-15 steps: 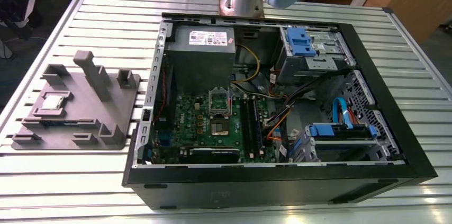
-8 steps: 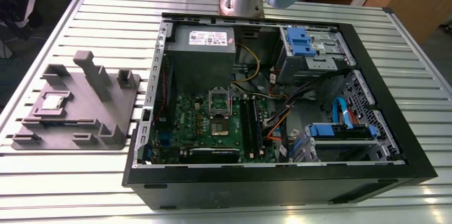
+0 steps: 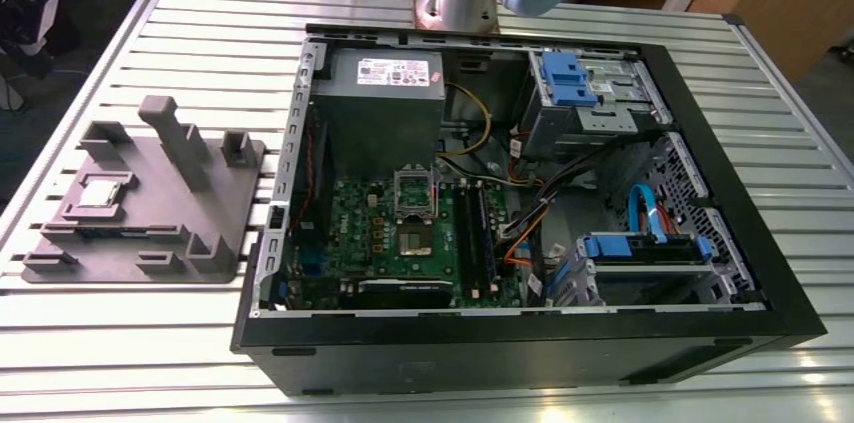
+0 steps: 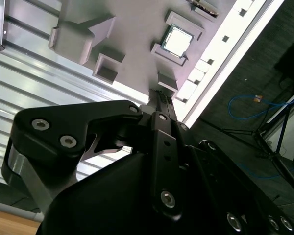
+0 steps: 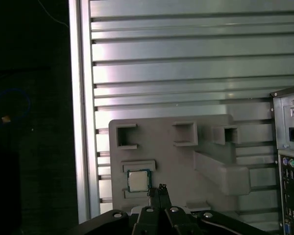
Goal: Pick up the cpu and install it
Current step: 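Reach for the cpu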
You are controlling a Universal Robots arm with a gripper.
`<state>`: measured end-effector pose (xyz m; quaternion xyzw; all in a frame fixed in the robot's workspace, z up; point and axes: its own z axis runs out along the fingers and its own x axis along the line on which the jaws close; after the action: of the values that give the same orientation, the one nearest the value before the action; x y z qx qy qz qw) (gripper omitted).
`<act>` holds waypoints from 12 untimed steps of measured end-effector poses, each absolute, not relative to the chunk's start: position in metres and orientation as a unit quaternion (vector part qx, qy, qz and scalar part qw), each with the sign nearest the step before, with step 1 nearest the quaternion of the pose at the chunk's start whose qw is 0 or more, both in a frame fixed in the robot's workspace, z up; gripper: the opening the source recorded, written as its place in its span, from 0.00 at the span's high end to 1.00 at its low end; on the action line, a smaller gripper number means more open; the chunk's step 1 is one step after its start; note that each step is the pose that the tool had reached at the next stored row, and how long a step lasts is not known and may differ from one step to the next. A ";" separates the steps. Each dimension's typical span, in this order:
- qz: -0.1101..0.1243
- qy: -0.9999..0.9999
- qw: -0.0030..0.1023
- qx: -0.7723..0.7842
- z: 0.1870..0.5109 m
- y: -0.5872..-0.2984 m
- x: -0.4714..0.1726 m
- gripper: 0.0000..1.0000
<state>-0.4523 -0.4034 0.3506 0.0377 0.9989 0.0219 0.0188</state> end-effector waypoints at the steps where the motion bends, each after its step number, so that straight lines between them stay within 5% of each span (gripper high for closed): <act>1: 0.022 0.999 0.019 0.038 0.350 -0.403 -0.454 0.90; 12: 0.022 0.999 0.019 0.038 0.330 -0.410 -0.462 0.90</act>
<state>-0.4620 -0.4103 0.3303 0.0377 0.9989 0.0219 0.0187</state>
